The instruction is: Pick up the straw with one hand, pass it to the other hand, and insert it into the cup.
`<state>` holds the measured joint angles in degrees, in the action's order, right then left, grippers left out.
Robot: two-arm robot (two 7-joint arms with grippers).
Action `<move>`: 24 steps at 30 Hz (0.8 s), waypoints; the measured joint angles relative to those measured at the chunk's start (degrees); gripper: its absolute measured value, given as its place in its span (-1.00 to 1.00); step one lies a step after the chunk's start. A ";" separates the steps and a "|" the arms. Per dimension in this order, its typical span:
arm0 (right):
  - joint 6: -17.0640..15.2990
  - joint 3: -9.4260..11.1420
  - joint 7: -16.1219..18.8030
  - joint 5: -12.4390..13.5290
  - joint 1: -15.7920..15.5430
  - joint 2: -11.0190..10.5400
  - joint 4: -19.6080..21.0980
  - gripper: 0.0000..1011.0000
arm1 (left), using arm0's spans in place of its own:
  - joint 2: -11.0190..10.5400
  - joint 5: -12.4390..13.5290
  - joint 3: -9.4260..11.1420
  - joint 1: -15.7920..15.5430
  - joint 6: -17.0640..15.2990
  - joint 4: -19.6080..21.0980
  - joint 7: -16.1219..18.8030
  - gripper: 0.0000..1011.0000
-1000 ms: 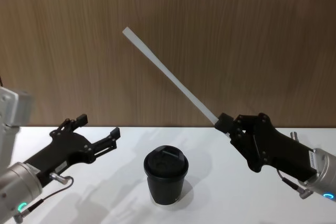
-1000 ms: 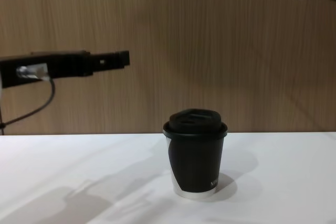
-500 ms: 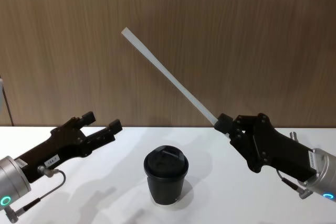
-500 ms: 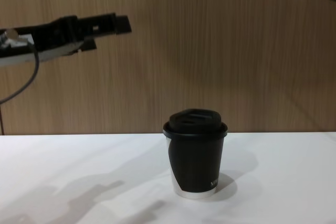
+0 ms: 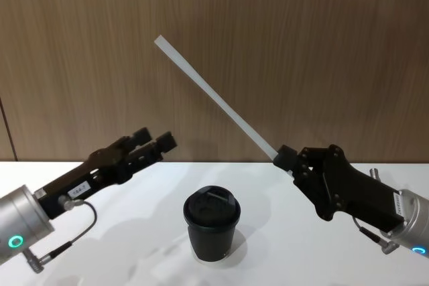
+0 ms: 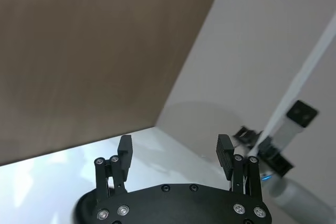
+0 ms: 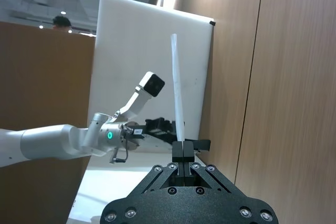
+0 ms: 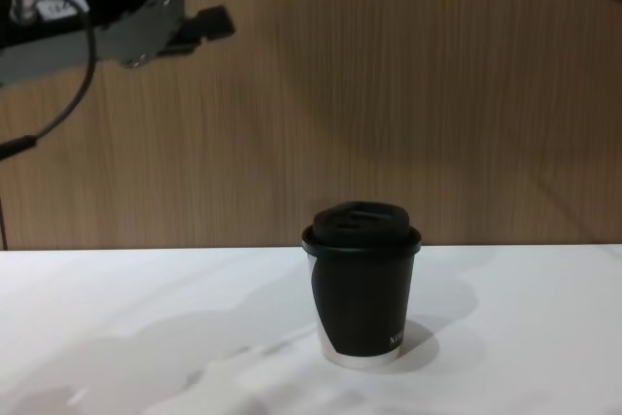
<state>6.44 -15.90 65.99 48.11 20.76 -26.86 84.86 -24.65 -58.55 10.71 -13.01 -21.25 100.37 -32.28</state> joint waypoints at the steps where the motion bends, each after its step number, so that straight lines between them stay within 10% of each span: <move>1: 0.00 0.00 0.01 0.00 0.00 0.00 0.00 -0.99 | 0.27 -0.60 0.39 -0.52 -0.28 -0.22 -0.70 0.98; 24: 0.00 0.00 0.01 0.00 0.00 0.00 0.00 -0.99 | 1.00 -5.58 3.83 -4.30 -0.82 -0.91 -10.70 0.98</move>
<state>6.45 -15.90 66.00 48.11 20.75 -26.86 84.86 -23.65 -64.14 14.54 -17.31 -22.07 99.47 -42.98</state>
